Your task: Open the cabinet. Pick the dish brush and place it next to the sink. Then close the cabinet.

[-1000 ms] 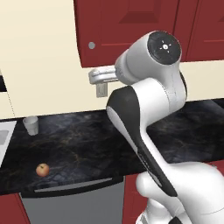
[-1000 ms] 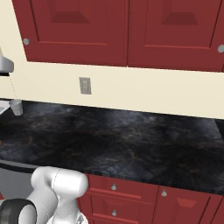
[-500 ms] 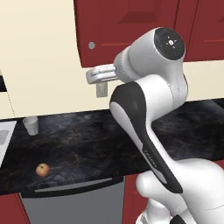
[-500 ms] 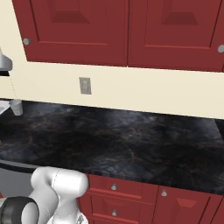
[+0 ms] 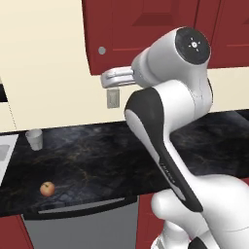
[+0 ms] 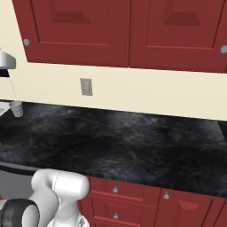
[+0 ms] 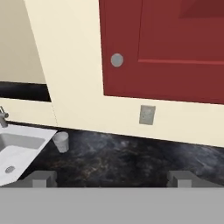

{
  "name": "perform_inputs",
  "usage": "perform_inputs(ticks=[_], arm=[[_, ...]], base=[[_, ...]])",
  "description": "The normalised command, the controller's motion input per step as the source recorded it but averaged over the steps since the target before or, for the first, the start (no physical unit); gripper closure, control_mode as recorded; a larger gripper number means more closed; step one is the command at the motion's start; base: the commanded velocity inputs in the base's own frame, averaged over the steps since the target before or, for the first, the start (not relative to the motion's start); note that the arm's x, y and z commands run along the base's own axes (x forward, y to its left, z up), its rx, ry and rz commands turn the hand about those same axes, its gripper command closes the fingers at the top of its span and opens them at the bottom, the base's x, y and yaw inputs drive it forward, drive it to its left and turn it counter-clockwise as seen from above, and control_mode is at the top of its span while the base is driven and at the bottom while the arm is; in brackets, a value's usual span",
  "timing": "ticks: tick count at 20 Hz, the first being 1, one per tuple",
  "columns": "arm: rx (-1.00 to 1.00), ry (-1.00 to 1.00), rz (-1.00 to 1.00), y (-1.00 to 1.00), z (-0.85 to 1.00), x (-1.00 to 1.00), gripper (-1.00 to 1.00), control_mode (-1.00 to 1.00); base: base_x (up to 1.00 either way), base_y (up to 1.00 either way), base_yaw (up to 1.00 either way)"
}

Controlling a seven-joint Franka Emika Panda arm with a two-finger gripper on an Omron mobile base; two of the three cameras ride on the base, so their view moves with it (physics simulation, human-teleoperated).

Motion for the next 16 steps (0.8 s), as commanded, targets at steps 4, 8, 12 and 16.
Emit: perform_inputs(ticks=[4,8,12,16], arm=[[0.0,-0.04,-0.15,0.0,0.28,0.13,-1.0,-1.0],[0.01,-0.05,-0.13,0.0,0.07,0.3,-1.0,-1.0],[0.01,-0.01,0.0,-0.03,0.0,0.03,-1.0,-1.0],[0.0,0.0,0.06,-0.03,0.0,0.23,-1.0,-1.0]], base=[[0.0,0.0,0.0],[0.0,0.0,0.0],[0.0,0.0,0.0],[0.0,0.0,0.0]])
